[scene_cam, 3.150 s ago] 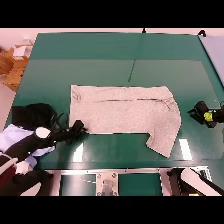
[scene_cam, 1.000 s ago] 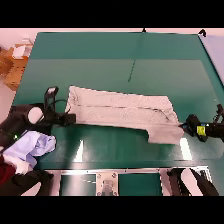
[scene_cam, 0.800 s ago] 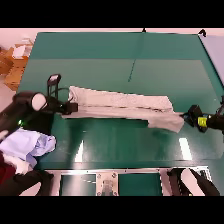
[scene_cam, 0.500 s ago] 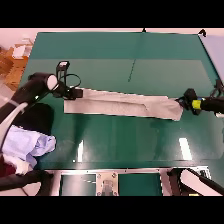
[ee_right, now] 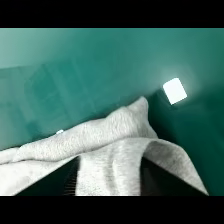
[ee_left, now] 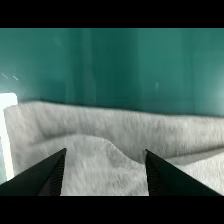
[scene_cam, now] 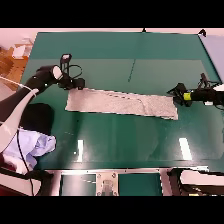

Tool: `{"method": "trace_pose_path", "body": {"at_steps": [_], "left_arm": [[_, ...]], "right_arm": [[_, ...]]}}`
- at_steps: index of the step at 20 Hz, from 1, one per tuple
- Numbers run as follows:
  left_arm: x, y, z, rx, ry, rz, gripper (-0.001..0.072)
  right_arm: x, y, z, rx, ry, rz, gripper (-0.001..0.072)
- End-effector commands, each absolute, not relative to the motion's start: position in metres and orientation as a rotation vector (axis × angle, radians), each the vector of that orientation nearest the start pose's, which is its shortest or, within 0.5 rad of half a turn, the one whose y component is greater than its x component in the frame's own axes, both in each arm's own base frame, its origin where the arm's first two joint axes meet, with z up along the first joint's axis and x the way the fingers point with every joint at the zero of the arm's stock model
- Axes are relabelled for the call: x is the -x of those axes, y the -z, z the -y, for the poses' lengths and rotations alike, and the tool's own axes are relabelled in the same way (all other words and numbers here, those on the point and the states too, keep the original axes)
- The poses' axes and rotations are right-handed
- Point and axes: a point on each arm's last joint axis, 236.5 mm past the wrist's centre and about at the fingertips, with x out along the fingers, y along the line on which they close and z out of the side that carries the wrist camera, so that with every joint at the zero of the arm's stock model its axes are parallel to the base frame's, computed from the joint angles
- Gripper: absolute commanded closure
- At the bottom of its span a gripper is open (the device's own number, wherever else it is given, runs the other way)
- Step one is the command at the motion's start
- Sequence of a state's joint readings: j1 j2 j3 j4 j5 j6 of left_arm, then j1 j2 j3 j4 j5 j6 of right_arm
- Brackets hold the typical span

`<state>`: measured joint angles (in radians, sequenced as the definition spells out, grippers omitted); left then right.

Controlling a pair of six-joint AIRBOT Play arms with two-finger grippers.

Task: Fold the shirts.

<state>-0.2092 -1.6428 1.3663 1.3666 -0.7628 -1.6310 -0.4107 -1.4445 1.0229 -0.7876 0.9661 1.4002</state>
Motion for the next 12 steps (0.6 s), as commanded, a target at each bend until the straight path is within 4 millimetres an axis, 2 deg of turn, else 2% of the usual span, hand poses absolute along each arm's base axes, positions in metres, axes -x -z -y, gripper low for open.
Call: {"method": "trace_pose_path", "body": {"at_steps": [1,2,3,4,6,9,12], "left_arm": [[-0.509,0.02,0.127,0.145,0.204,-1.074,0.0158],[-0.508,0.016,0.117,0.141,0.191,-1.097,0.0157],[-0.506,0.011,0.107,0.14,0.176,-1.118,0.0157],[-0.505,0.006,0.095,0.149,0.16,-1.137,0.0157],[-0.5,0.0,0.081,0.183,0.144,-1.172,0.0157],[-0.486,0.002,0.082,0.221,0.157,-1.236,0.0156],[-0.479,0.003,0.09,0.23,0.196,-1.262,0.0157]], "right_arm": [[-0.415,0.014,0.04,-0.793,-0.16,-1.142,0.0162],[-0.407,0.01,0.047,-0.758,-0.184,-1.161,0.0141],[-0.398,0.013,0.06,-0.717,-0.177,-1.188,0.0038],[-0.388,0.02,0.07,-0.696,-0.159,-1.216,0.002],[-0.375,0.036,0.073,-0.663,-0.181,-1.286,0.001],[-0.368,0.054,0.056,-0.665,-0.293,-1.35,0.0009],[-0.364,0.079,0.054,-0.706,-0.3,-1.402,0.0009]]}}
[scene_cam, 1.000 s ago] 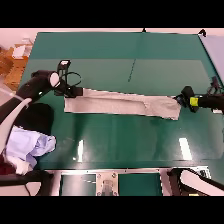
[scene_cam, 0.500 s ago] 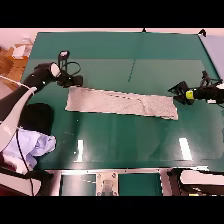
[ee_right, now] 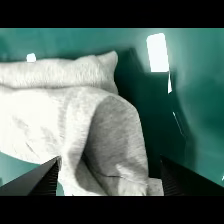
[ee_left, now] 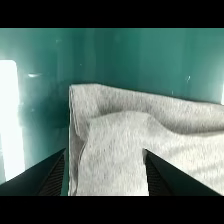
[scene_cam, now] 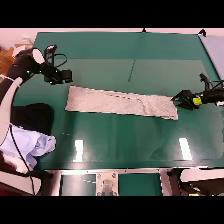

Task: Fold the shirts.

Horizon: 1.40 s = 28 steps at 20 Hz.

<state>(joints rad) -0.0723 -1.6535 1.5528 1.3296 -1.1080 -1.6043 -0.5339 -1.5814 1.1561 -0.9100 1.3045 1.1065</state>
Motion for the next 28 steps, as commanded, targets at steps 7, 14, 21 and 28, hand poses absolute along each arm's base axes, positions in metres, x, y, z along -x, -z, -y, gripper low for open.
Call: {"method": "trace_pose_path", "body": {"at_steps": [7,14,21,28], "left_arm": [[-0.477,-0.022,0.146,0.312,0.474,-1.199,0.0158],[-0.475,-0.045,0.192,0.364,0.645,-1.124,0.0683],[-0.449,0.001,0.359,0.289,0.781,-1.064,0.0687],[-0.412,0.072,0.496,0.397,0.829,-1.108,0.0687]], "right_arm": [[-0.377,0.123,0.027,-0.854,-0.376,-1.416,0.0264],[-0.392,0.091,0.014,-0.79,-0.484,-1.413,0.0699],[-0.398,-0.058,0.009,-0.669,-0.56,-1.339,0.0698],[-0.383,-0.13,-0.027,-0.559,-0.592,-1.298,0.0698]]}}
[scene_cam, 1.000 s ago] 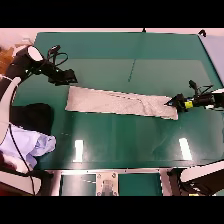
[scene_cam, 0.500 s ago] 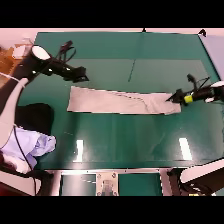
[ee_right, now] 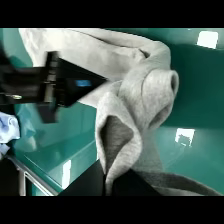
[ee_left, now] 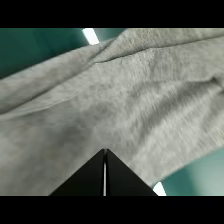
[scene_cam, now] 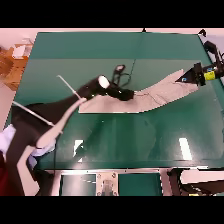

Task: Fold the shirts.

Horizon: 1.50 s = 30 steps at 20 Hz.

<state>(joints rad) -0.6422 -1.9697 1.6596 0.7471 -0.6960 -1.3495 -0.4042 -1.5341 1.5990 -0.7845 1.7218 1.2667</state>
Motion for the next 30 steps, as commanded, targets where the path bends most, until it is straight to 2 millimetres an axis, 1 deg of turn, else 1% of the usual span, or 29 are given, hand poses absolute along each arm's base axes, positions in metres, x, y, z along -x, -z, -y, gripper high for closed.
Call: {"method": "trace_pose_path", "body": {"at_steps": [1,4,6,8,9,10,11,12,13,14,16,17,18,19,20,21,23,24,26,27,28,29,30], "left_arm": [[-0.413,0.075,0.503,0.422,0.828,-1.124,0.0687],[-0.412,0.078,0.518,0.509,0.851,-1.163,0.0687],[-0.41,0.081,0.519,0.513,0.857,-1.176,0.0687],[-0.415,0.076,0.51,0.507,0.863,-1.186,0.0686],[-0.418,0.069,0.5,0.48,0.884,-1.184,0.0686],[-0.422,0.061,0.485,0.437,0.912,-1.184,0.0687],[-0.427,0.048,0.463,0.393,0.93,-1.197,0.0687],[-0.433,0.037,0.434,0.34,0.929,-1.215,0.0687],[-0.44,0.024,0.397,0.259,0.917,-1.228,0.0687],[-0.445,0.012,0.356,0.167,0.886,-1.241,0.0687],[-0.455,-0.01,0.268,-0.002,0.757,-1.276,0.0687],[-0.458,-0.022,0.22,-0.074,0.668,-1.292,0.0687],[-0.46,-0.036,0.178,-0.12,0.584,-1.3,0.0687],[-0.461,-0.048,0.146,-0.139,0.516,-1.298,0.0687],[-0.463,-0.06,0.119,-0.139,0.458,-1.286,0.0687],[-0.464,-0.07,0.101,-0.123,0.424,-1.271,0.0687],[-0.466,-0.08,0.074,-0.087,0.376,-1.254,0.0687],[-0.467,-0.081,0.064,-0.074,0.358,-1.255,0.0686],[-0.466,-0.077,0.053,-0.056,0.338,-1.267,0.0687],[-0.466,-0.077,0.051,-0.06,0.34,-1.268,0.0687],[-0.466,-0.077,0.05,-0.079,0.353,-1.265,0.0687],[-0.466,-0.077,0.051,-0.09,0.363,-1.263,0.0687],[-0.465,-0.077,0.051,-0.099,0.37,-1.263,0.0687]], "right_arm": [[-0.382,-0.133,-0.033,-0.547,-0.601,-1.296,0.0698],[-0.38,-0.134,-0.044,-0.539,-0.615,-1.309,0.0698],[-0.38,-0.134,-0.049,-0.532,-0.624,-1.313,0.0698],[-0.379,-0.134,-0.049,-0.531,-0.622,-1.317,0.0698],[-0.379,-0.134,-0.049,-0.541,-0.614,-1.321,0.0698],[-0.379,-0.134,-0.049,-0.545,-0.61,-1.323,0.0698],[-0.379,-0.134,-0.049,-0.547,-0.61,-1.324,0.0698],[-0.379,-0.134,-0.051,-0.556,-0.603,-1.33,0.0698],[-0.379,-0.134,-0.054,-0.566,-0.598,-1.34,0.0698],[-0.378,-0.134,-0.06,-0.565,-0.604,-1.348,0.0698],[-0.382,-0.133,-0.081,-0.567,-0.608,-1.356,0.0698],[-0.384,-0.132,-0.1,-0.56,-0.62,-1.356,0.0698],[-0.388,-0.13,-0.122,-0.551,-0.634,-1.351,0.0698],[-0.393,-0.126,-0.146,-0.542,-0.646,-1.329,0.0698],[-0.399,-0.119,-0.172,-0.542,-0.653,-1.306,0.0697],[-0.402,-0.11,-0.203,-0.548,-0.657,-1.291,0.0697],[-0.407,-0.086,-0.264,-0.553,-0.667,-1.247,0.0697],[-0.411,-0.073,-0.297,-0.554,-0.673,-1.202,0.0697],[-0.418,-0.044,-0.362,-0.555,-0.678,-1.107,0.0685],[-0.421,-0.028,-0.391,-0.554,-0.672,-1.062,0.0541],[-0.421,-0.01,-0.415,-0.548,-0.667,-1.028,0.0233],[-0.419,0.002,-0.429,-0.54,-0.666,-1.017,0.0152],[-0.419,0.005,-0.428,-0.529,-0.667,-1.027,0.0152]]}}
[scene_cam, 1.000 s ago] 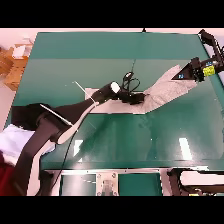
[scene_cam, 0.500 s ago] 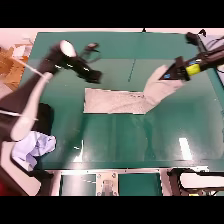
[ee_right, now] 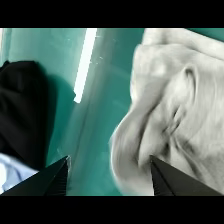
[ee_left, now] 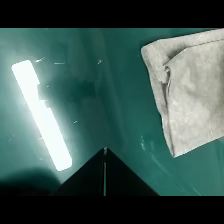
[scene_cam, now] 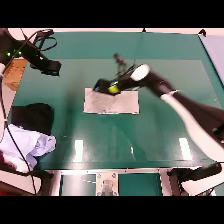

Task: Fold the shirts.

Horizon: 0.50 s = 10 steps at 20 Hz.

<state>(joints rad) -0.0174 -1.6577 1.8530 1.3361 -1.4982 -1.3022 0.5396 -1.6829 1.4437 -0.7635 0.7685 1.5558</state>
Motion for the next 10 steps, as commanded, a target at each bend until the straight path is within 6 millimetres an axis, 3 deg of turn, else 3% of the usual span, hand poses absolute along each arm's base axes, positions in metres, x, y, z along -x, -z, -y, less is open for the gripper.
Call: {"method": "trace_pose_path", "body": {"at_steps": [1,3,6,8,10], "left_arm": [[-0.465,-0.077,0.05,-0.107,0.375,-1.261,0.0687],[-0.464,-0.076,0.05,-0.114,0.382,-1.267,0.0687],[-0.465,-0.076,0.051,-0.114,0.381,-1.262,0.0687],[-0.465,-0.076,0.051,-0.114,0.381,-1.262,0.0687],[-0.466,-0.077,0.051,-0.113,0.379,-1.258,0.0687]], "right_arm": [[-0.424,0.0,-0.413,-0.51,-0.661,-1.034,0.0152],[-0.443,-0.019,-0.354,-0.486,-0.618,-1.059,0.0153],[-0.461,-0.039,-0.238,-0.475,-0.491,-1.122,0.0153],[-0.453,-0.031,-0.169,-0.49,-0.389,-1.201,0.0152],[-0.435,-0.002,-0.117,-0.521,-0.277,-1.274,0.0152]]}}
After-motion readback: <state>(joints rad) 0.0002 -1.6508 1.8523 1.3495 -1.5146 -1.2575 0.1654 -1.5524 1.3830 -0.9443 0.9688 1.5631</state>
